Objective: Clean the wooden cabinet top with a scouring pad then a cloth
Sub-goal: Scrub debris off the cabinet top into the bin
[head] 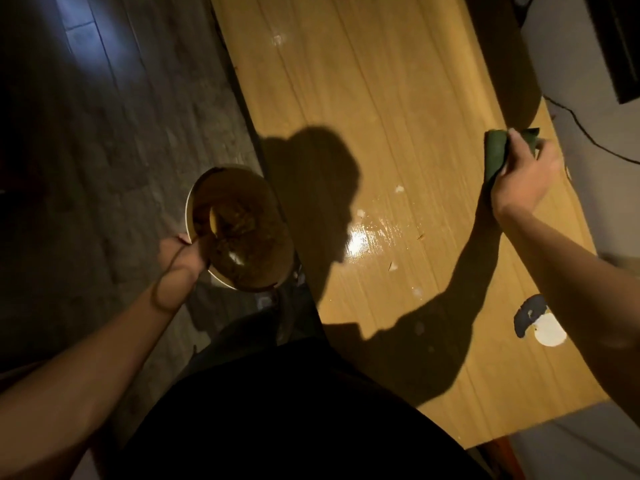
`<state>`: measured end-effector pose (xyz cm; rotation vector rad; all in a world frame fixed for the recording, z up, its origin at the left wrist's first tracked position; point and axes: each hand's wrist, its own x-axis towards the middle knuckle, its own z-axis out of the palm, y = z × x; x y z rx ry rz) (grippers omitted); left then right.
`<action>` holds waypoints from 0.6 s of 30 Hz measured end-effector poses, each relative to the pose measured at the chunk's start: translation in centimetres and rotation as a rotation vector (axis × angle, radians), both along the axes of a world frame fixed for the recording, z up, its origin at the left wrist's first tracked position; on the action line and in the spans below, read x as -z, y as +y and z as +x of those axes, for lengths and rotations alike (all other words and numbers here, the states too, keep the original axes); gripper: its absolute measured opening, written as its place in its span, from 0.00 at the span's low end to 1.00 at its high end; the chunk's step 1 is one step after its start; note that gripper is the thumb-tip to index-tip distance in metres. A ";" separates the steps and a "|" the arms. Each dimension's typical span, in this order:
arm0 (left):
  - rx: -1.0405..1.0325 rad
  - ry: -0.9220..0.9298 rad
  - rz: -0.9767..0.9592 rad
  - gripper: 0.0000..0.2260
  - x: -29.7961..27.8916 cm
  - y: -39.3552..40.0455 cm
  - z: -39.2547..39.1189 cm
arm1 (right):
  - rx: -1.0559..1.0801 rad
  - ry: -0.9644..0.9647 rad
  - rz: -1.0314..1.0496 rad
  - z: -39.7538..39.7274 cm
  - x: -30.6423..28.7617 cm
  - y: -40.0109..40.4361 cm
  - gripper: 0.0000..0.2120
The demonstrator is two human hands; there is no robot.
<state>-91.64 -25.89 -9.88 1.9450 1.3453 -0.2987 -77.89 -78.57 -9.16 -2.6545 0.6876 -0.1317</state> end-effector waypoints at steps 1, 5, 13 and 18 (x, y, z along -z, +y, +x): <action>0.020 -0.007 0.000 0.17 0.2 -0.1 -0.1 | -0.041 -0.012 0.000 -0.3 0.1 1.0 0.15; 0.069 -0.030 -0.076 0.19 0.8 0.3 -0.8 | -0.181 0.006 -0.025 -2.0 -0.1 6.5 0.19; 0.133 -0.035 -0.030 0.13 0.6 0.7 -2.8 | -0.371 0.085 -0.013 -8.2 -0.2 21.6 0.23; 0.140 -0.096 -0.115 0.16 0.0 0.5 -4.3 | -0.562 0.135 0.045 -12.6 -0.8 31.9 0.25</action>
